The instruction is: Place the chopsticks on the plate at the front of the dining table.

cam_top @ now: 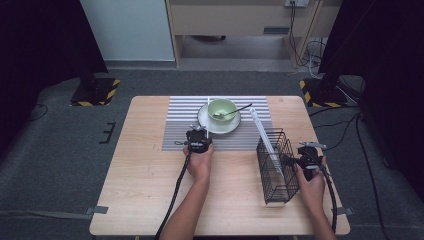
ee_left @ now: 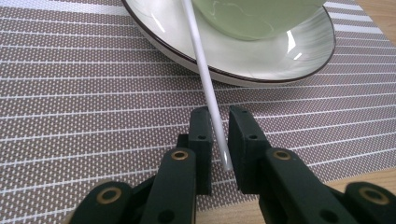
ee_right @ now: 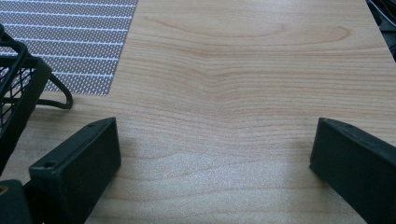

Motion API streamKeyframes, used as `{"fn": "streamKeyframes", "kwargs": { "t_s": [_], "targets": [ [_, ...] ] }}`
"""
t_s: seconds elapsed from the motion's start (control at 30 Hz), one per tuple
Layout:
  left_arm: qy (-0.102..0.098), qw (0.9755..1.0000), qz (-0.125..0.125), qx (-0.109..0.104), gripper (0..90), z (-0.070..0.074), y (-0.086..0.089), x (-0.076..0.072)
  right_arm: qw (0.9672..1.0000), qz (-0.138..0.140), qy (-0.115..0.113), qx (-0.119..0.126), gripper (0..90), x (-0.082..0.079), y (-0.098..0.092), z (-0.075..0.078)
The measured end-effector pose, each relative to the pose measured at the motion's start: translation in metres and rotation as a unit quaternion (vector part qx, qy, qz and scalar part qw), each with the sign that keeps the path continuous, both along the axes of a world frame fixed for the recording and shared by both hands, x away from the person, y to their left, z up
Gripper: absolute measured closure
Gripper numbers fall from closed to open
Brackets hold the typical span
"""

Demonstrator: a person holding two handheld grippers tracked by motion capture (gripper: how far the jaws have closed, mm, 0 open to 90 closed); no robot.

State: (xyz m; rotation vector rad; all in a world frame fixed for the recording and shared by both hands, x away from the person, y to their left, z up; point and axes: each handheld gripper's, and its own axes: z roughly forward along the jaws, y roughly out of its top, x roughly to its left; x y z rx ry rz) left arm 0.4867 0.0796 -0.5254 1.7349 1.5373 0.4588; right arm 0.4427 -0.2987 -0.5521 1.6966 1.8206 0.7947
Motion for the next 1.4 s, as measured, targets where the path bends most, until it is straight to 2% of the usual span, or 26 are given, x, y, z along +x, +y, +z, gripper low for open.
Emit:
{"fn": "streamKeyframes", "kwargs": {
  "t_s": [0.73,1.4],
  "targets": [
    [-0.001,0.9999,-0.011,0.001,79.2,-0.0008,-0.0026,0.0032,1.0,0.0,0.0,0.0,1.9,0.0,0.0,0.0],
    [-0.003,1.0,-0.007,0.006,78.8,-0.0002,-0.0039,0.0037,1.0,0.0,0.0,0.0,1.9,0.0,0.0,0.0]
  ]
}}
